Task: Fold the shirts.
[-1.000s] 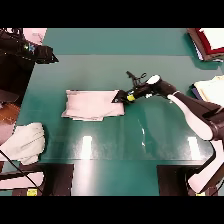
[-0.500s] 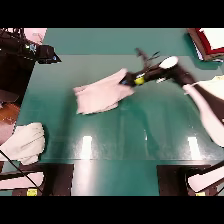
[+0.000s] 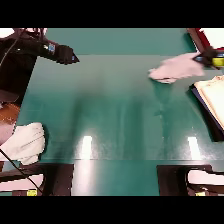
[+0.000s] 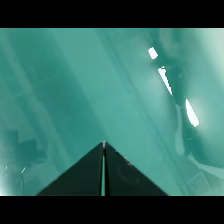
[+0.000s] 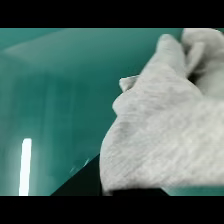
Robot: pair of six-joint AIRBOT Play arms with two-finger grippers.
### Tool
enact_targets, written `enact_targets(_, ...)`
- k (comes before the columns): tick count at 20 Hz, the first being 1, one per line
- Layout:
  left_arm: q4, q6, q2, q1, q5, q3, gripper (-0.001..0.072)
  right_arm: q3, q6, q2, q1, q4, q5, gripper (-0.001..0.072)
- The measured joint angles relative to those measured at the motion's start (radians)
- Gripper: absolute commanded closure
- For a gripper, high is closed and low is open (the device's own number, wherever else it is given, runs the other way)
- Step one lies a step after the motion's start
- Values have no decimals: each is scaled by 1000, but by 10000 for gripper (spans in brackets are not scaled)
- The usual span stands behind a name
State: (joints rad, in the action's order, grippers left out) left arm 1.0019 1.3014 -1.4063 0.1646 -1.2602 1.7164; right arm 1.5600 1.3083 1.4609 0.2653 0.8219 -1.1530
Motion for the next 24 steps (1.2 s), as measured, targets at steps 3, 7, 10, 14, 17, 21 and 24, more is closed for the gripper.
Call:
enact_targets(3, -2, 0, 0, 37, 13, 0, 686, 23, -10, 13, 130, 5, 34, 700)
enact_targets(7, 0, 3, 0, 54, 28, 0, 686, 155, -35, 69, 226, -20, 27, 700)
enact_targets(10, 0, 6, 0, 58, 34, 0, 686, 277, -50, 90, 268, -45, -31, 700)
enact_targets(14, 2, 7, 0, 61, 37, 0, 686, 388, -57, 84, 336, -53, -140, 700)
enact_targets(17, 9, 8, 0, 60, 37, 0, 686, 384, -59, 50, 396, -44, -213, 700)
enact_targets(21, 11, 8, 0, 61, 26, 0, 686, 250, -60, -53, 490, 12, -258, 698)
enact_targets(24, 14, 6, 0, 61, 18, 0, 686, 103, -60, -148, 571, 94, -275, 694)
